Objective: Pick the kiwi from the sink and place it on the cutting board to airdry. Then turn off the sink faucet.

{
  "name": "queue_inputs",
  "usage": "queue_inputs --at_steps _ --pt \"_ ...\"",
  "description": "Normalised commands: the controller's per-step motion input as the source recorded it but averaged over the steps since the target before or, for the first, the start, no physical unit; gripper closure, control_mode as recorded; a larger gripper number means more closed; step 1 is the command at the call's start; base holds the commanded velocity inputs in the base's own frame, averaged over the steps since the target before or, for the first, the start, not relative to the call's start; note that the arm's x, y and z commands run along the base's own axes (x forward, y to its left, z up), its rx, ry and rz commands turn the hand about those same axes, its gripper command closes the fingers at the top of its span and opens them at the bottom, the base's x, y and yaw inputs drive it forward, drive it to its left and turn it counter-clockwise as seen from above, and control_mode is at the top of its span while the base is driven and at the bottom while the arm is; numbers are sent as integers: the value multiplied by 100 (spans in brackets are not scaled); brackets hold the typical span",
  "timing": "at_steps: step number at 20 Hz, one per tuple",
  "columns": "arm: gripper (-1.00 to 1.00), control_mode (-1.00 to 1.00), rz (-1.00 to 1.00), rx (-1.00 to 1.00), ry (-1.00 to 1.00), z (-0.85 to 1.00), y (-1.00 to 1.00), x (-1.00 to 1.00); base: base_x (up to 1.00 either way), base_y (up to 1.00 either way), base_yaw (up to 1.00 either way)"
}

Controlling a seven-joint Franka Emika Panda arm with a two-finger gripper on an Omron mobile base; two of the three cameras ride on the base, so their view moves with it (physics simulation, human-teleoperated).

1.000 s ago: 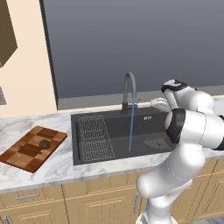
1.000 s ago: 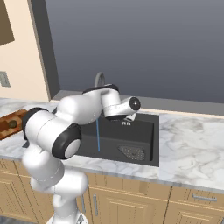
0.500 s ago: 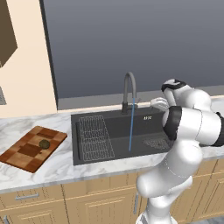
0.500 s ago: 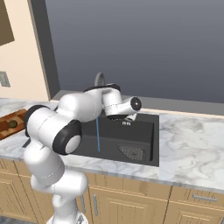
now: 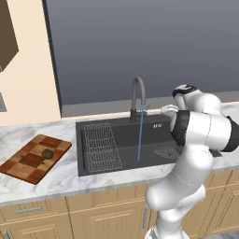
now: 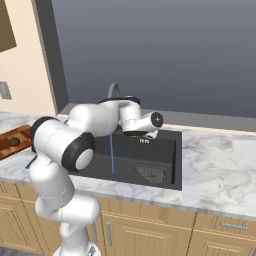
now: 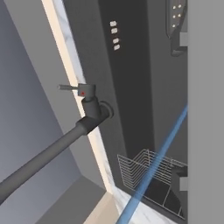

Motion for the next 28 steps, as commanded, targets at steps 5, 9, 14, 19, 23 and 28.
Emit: queue_inputs --at_steps 5,9,14,19,23,28 --pt "-100 -100 0 0 -4 -10 -3 9 0 0 0" --pt "-100 -100 0 1 -4 -8 -1 14 0 0 0" --pt "-100 -100 0 2 -2 -3 0 15 0 0 0" --pt "-100 -100 0 4 1 0 -2 18 0 0 0" --pt "-100 -100 0 4 0 0 0 19 0 0 0" --pt "-100 -100 0 4 0 0 0 19 0 0 0"
